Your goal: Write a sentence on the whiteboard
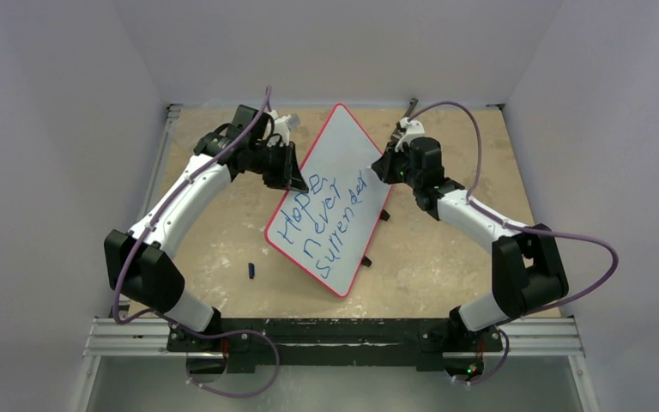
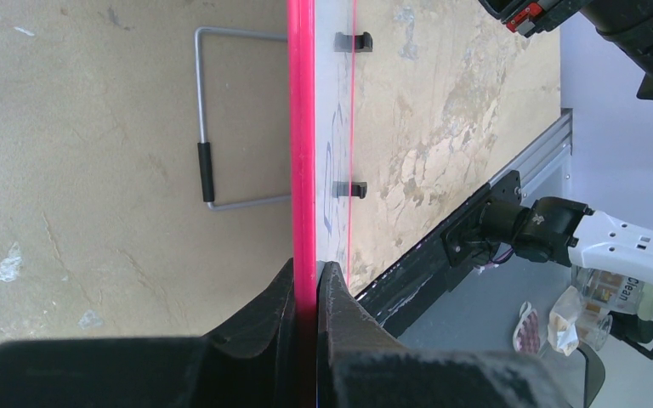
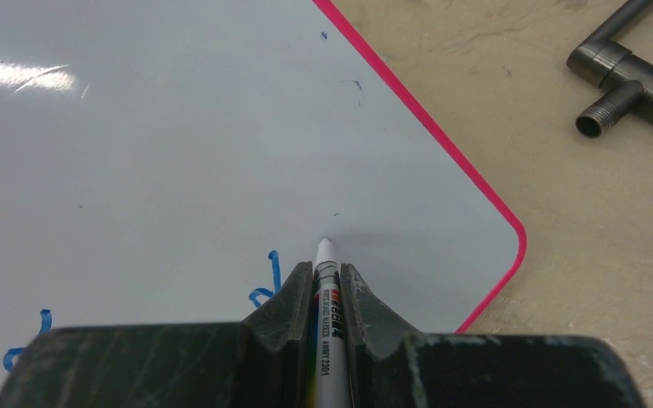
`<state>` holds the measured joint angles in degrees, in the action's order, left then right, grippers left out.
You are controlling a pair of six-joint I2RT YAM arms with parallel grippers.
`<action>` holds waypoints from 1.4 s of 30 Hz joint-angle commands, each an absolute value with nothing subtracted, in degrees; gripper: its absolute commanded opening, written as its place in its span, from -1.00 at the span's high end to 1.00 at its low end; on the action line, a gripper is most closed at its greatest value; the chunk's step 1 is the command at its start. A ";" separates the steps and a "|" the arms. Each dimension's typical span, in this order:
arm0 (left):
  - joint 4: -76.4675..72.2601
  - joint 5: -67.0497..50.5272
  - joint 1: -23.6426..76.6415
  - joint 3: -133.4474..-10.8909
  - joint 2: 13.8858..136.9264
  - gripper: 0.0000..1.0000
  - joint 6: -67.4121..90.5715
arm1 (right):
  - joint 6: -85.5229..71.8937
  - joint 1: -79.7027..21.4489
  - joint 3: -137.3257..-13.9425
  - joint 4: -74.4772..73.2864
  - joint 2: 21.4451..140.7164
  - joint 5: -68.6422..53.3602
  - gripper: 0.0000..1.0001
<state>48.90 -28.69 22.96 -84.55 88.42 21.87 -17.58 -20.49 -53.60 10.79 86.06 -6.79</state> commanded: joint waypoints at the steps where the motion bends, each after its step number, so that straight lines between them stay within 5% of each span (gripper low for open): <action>1: 51.19 -19.42 24.52 -83.94 88.88 1.00 14.11 | -17.77 -20.21 -56.88 13.01 86.29 -8.78 1.00; 42: 51.20 -18.45 24.78 -83.50 88.28 1.00 13.97 | -18.74 -19.23 -53.58 12.33 87.54 -8.96 1.00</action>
<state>49.04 -28.08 23.03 -84.53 88.31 21.96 -18.41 -19.66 -50.19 13.32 85.95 -9.78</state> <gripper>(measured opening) 0.049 0.094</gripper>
